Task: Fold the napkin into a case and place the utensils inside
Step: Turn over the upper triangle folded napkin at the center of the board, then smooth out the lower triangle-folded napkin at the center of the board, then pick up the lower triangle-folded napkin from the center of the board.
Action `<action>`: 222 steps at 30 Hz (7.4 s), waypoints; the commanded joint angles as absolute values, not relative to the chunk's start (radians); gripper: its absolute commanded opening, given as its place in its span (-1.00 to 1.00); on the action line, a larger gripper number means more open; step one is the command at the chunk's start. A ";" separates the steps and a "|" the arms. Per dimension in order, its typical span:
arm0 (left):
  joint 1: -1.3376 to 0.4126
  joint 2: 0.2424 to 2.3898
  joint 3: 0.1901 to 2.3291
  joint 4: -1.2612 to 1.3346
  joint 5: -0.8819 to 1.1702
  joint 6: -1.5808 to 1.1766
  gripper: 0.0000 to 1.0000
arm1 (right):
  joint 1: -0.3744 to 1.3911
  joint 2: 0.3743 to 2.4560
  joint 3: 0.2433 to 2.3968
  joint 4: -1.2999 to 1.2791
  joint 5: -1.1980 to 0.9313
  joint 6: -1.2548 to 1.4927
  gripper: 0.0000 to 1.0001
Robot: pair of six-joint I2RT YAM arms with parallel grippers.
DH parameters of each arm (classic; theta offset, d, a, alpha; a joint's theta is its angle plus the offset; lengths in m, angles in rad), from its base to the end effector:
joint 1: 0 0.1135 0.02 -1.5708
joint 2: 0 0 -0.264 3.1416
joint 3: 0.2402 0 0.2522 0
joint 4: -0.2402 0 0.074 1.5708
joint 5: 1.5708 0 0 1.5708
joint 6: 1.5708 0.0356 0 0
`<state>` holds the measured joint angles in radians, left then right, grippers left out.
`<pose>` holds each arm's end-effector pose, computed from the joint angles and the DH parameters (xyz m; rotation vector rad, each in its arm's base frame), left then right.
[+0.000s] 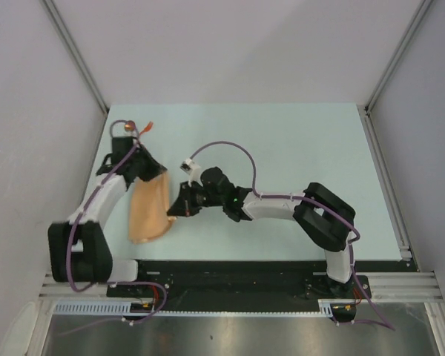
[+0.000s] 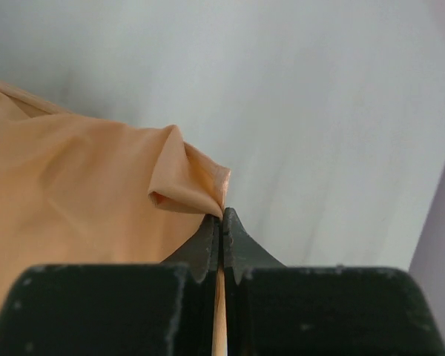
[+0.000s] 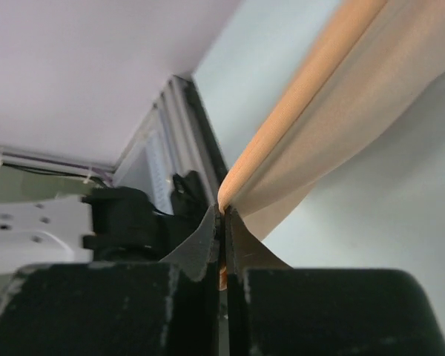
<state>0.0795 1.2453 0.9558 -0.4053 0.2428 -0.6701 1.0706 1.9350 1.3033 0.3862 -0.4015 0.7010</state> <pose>0.2707 0.0130 0.2817 -0.7214 2.1936 -0.5833 0.2040 0.4022 0.2380 -0.7112 1.9962 1.5343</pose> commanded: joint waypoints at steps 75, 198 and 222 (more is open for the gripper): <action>-0.617 1.283 0.816 -0.400 -0.061 -0.624 -0.05 | 0.546 1.879 0.959 0.204 -0.647 0.610 0.03; 0.201 1.051 1.219 -0.897 -0.405 -0.908 0.57 | 1.160 2.499 2.387 -0.948 0.403 1.029 0.46; 0.202 0.999 1.163 -0.771 -0.269 -0.723 0.57 | 1.250 2.608 2.507 -0.954 0.551 0.887 0.32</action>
